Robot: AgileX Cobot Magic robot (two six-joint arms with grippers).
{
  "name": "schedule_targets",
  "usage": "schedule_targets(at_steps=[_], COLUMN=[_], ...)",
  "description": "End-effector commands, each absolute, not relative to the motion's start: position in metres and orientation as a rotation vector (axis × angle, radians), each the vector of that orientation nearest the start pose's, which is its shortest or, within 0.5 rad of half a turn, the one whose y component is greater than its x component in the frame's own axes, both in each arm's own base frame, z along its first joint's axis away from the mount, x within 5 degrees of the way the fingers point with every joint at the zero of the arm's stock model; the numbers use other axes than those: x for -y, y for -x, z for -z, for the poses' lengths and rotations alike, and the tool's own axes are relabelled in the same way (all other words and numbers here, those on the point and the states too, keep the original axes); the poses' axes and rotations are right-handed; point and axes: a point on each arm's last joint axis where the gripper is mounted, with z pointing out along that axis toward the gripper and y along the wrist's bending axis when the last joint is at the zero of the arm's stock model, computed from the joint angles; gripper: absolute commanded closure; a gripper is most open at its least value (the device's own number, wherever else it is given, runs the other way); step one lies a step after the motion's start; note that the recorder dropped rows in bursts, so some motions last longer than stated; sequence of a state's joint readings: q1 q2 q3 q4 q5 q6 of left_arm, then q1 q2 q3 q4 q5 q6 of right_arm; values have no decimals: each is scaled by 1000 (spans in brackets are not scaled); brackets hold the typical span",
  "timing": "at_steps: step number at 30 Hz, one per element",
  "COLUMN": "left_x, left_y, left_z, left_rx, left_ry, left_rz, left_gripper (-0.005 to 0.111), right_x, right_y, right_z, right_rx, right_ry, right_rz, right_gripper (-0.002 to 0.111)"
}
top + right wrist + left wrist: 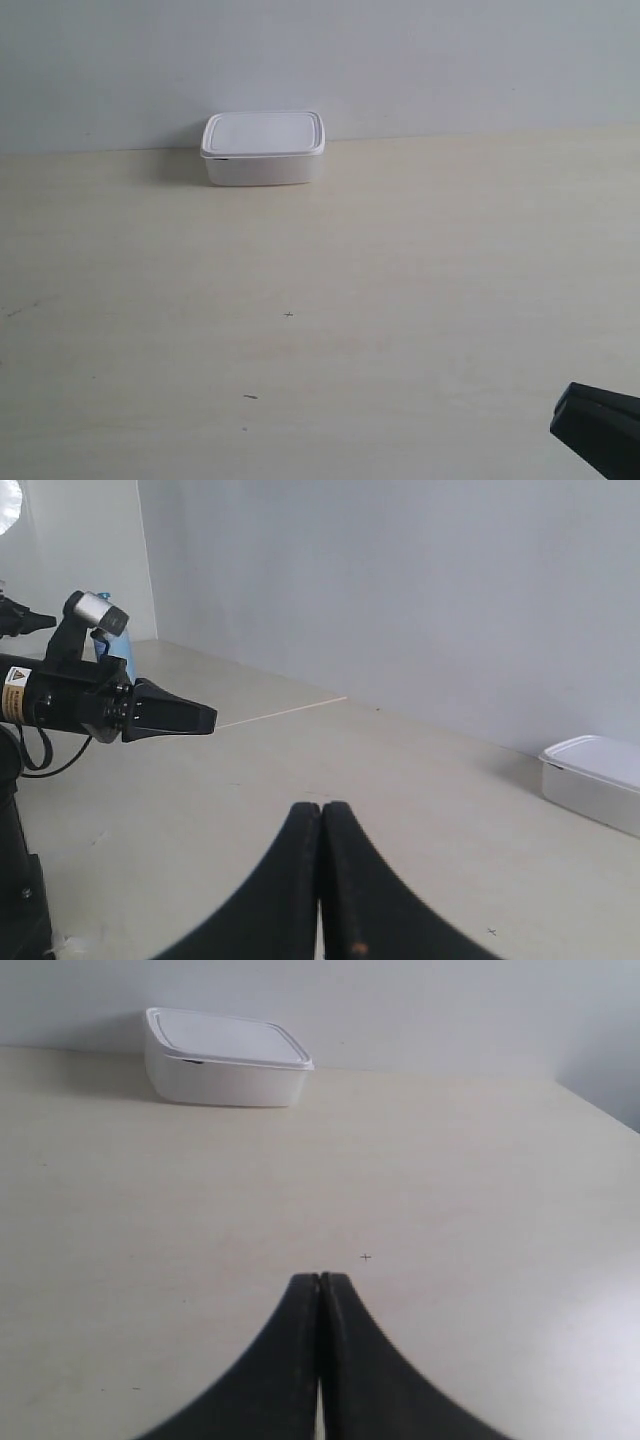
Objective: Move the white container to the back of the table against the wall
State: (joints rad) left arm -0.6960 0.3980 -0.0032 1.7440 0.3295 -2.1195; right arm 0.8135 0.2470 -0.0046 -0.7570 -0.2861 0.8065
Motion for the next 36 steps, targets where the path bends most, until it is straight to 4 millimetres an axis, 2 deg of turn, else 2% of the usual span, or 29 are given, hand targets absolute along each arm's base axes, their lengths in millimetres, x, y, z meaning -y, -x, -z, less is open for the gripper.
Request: schedule_targets(at_steps=[1,11,17,22,33,36], left_x=[31,30,17,4,-13,-16], left_y=[-83,-82,-78,-75,-57,-56], left_z=[-191,-192,-199,-205,-217,-217], left_rx=[-1825,-1815,-1728,-1640,-1409,-1396], left_ry=[-64,-62,66,192,341,369], left_rz=[460,471,436,361,280,248], left_gripper=[107,107,107,107,107,107], right_x=[-67,-65,-51,-47,-39,-36], right_y=[-39,-37,-27,-27,-38,-40], right_z=[-216,-219,-230,-232,-231,-231], right_rx=[-1406,-1372,-1209,-1185,-1232,-1242], right_ry=[721,709,625,579,419,372], right_rz=[-851,-856,-843,-804,-585,-523], right_gripper=[108,108,108,108,108,108])
